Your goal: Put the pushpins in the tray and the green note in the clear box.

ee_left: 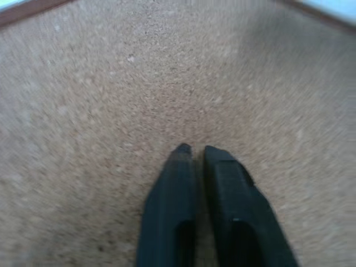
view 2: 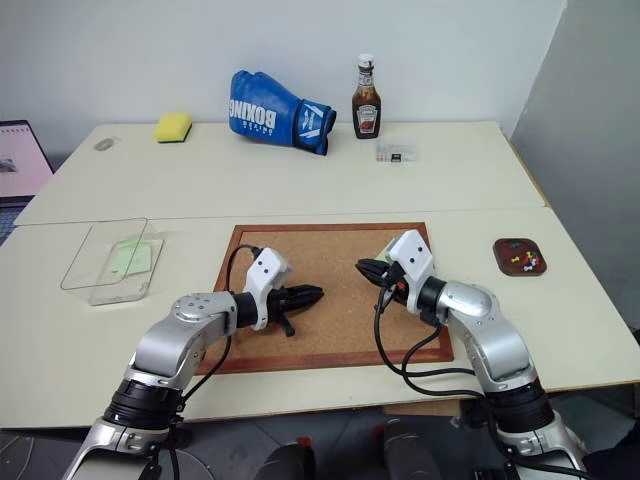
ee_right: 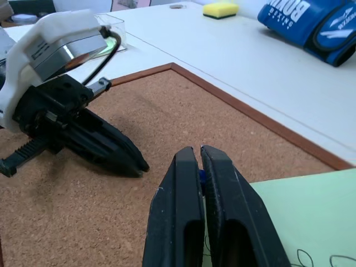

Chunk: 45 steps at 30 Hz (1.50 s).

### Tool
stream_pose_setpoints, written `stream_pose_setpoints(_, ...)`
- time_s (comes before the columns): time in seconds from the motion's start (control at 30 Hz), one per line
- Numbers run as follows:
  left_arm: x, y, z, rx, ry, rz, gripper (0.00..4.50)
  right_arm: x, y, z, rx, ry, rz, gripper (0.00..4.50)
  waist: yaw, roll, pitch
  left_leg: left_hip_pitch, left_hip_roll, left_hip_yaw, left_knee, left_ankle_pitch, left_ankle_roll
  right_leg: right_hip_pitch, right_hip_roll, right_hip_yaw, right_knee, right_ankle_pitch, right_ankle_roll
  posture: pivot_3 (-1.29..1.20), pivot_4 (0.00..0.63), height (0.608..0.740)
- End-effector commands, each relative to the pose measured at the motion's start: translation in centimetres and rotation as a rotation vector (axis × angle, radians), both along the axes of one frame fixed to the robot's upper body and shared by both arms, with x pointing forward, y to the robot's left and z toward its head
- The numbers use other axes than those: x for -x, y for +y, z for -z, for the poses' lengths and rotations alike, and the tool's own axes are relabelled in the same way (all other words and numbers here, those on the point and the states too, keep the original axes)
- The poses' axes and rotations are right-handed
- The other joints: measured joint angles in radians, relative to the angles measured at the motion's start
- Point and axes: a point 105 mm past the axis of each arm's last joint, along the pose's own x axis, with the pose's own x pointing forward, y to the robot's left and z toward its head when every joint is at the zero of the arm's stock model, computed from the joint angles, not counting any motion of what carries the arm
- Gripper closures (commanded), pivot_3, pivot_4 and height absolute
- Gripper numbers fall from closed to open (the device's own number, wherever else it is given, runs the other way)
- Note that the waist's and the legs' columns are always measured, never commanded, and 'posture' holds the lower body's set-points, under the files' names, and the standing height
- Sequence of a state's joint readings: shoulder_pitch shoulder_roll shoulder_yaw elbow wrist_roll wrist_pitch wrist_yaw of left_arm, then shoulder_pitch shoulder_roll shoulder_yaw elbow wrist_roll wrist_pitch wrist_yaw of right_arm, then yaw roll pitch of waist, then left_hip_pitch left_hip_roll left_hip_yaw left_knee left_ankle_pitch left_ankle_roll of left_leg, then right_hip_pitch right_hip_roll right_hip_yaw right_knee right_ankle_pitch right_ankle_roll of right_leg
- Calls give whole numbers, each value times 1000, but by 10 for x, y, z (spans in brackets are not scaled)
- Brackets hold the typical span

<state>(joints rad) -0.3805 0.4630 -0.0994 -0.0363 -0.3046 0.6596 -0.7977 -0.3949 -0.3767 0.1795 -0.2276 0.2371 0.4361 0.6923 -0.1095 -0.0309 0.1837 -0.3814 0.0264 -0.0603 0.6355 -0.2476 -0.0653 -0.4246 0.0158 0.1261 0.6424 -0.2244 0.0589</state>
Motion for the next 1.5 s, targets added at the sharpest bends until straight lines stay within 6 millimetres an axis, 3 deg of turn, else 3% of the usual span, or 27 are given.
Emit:
stream_pose_setpoints(0.03, -6, -3, -28, 114, -21, -3, 3171, 4, 5, -10, 61, -106, -65, 4500, 1, -1, 1, -1, 0, 0, 0, 0, 0, -1, 0, 0, 0, 0, 0, 0, 150, 740)
stream_pose_setpoints(0.3, -16, -6, -64, 307, -5, -4, 1695, 16, 5, 6, 223, -178, -204, 4500, 6, -2, 1, -2, 0, -1, -3, -1, -2, -2, 0, -1, -1, 3, 5, 0, 150, 740)
stream_pose_setpoints(0.6, 9, -29, -95, 471, 129, 262, 17, 32, 13, 9, 283, -217, -356, 4500, 7, -3, 2, -2, -1, -2, -4, -1, -2, -2, 0, -1, 0, 3, 5, 0, 150, 740)
stream_pose_setpoints(0.7, 14, -35, -97, 463, 160, 322, 17, 36, 19, 7, 281, -228, -392, 4500, 7, -3, 2, -2, -1, -2, -4, -1, -2, -2, 0, -2, 0, 3, 5, 0, 150, 740)
stream_pose_setpoints(0.93, 28, -48, -77, 370, 216, 414, 17, 45, 29, -2, 268, -254, -433, 4500, 9, -3, 2, -2, -1, -3, -4, -1, -2, -2, 0, -2, 0, 3, 4, 0, 150, 740)
stream_pose_setpoints(1.1, 24, -51, -73, 354, 222, 419, 17, 48, 34, -9, 276, -283, -454, 4500, 12, -3, 2, -2, -1, -3, -4, -1, -2, -2, 0, -2, 1, 2, 4, 0, 150, 740)
stream_pose_setpoints(1.5, 19, -61, -80, 413, 218, 418, 2311, 49, 37, -10, 270, -280, -468, 4500, 23, -3, 2, -2, -1, -3, -3, -1, -2, -1, 0, -2, 1, 2, 4, 0, 150, 740)
